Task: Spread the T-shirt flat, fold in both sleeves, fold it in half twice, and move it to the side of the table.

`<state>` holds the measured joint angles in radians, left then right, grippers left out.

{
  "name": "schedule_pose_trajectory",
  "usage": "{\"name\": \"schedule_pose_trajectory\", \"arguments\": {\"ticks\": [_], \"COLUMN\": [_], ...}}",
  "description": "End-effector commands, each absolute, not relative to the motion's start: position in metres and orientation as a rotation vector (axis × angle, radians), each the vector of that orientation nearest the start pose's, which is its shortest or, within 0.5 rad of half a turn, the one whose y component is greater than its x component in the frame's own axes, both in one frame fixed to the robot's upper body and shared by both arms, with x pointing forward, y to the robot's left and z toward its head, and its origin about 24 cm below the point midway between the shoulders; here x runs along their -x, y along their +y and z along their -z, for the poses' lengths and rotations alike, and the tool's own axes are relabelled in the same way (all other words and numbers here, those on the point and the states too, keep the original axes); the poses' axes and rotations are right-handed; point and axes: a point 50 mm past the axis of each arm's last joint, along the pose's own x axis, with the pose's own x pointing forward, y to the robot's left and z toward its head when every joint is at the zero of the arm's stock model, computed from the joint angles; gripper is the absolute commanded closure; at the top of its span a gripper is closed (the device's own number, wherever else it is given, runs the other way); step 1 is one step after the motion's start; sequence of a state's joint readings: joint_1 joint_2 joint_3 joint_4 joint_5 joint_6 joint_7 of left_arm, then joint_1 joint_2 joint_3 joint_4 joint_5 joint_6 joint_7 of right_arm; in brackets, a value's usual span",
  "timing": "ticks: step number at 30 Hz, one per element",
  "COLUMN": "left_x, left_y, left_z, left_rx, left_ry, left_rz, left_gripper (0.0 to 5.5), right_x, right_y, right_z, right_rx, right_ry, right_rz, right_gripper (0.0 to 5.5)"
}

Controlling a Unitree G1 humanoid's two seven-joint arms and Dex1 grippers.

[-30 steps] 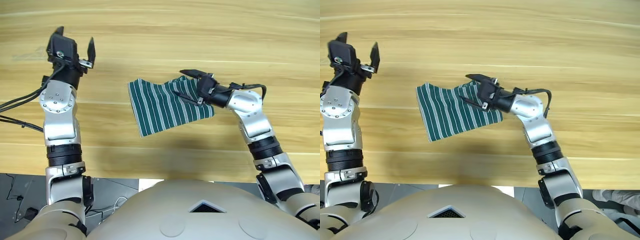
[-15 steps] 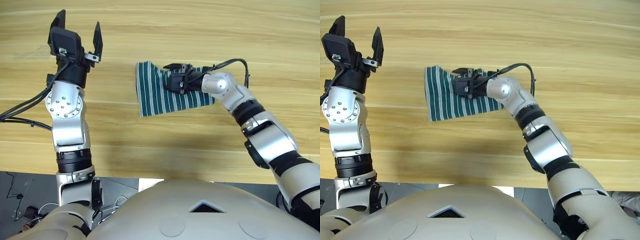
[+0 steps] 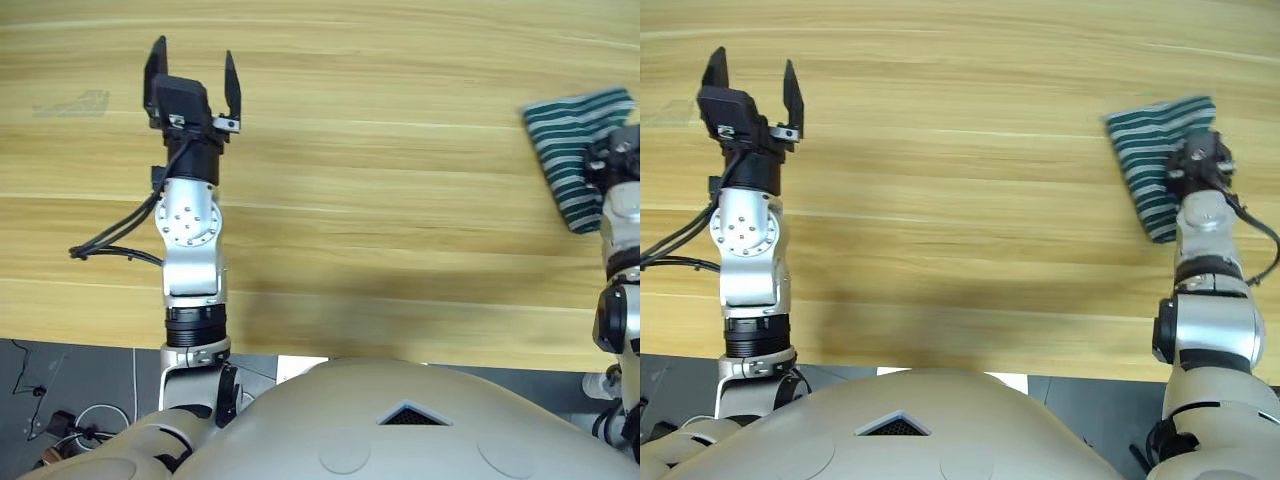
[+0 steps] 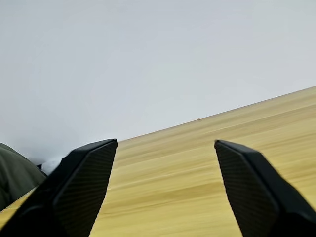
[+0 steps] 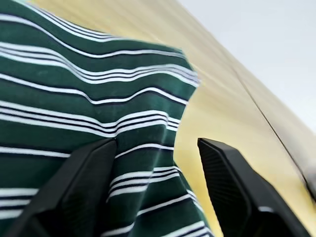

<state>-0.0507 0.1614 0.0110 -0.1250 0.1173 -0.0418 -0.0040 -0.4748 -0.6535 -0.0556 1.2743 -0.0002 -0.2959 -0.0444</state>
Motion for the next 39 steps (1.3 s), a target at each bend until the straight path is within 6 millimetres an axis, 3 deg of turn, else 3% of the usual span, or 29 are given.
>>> {"name": "schedule_pose_trajectory", "arguments": {"ticks": [1, 4, 6, 8, 11, 14, 17, 19, 22, 32, 39], "left_x": [-0.26, -0.259, -0.258, -0.256, -0.254, -0.255, -0.256, -0.249, -0.244, -0.253, -0.253], "left_y": [0.164, 0.165, 0.165, 0.167, 0.174, 0.176, 0.165, 0.161, 0.157, 0.141, 0.149], "left_z": [-0.084, -0.089, -0.09, -0.092, -0.097, -0.099, -0.09, -0.085, -0.078, -0.068, -0.067], "left_rx": [-0.278, -0.292, -0.286, -0.29, -0.319, -0.308, -0.279, -0.223, -0.217, -0.274, -0.287], "left_ry": [-0.231, -0.299, -0.338, -0.369, -0.425, -0.473, -0.455, -0.441, -0.42, -0.449, -0.457], "left_rz": [-0.048, -0.095, -0.12, -0.133, -0.165, -0.159, -0.061, -0.01, 0.048, 0.101, 0.063], "left_gripper": [1.84, 1.84, 1.84, 1.84, 1.84, 1.84, 1.84, 1.84, 1.84, 1.84, 1.84], "right_x": [-0.26, -0.271, -0.273, -0.27, -0.266, -0.271, -0.273, -0.267, -0.263, -0.28, -0.276], "right_y": [-0.37, -0.356, -0.335, -0.311, -0.256, -0.188, -0.144, -0.126, -0.125, -0.138, -0.14], "right_z": [-0.017, -0.051, -0.077, -0.099, -0.121, -0.107, -0.086, -0.076, -0.066, -0.049, -0.051], "right_rx": [0.524, 0.54, 0.536, 0.541, 0.465, 0.288, 0.168, 0.057, 0.012, 0.048, 0.052], "right_ry": [0.311, -0.009, -0.28, -0.496, -0.754, -0.763, -0.677, -0.635, -0.583, -0.474, -0.497], "right_rz": [0.436, 0.387, 0.332, 0.27, 0.148, -0.007, -0.119, -0.164, -0.151, -0.063, -0.041], "right_gripper": [2.47, 2.47, 2.47, 2.47, 2.47, 2.47, 2.47, 2.47, 2.47, 2.47, 2.47]}}
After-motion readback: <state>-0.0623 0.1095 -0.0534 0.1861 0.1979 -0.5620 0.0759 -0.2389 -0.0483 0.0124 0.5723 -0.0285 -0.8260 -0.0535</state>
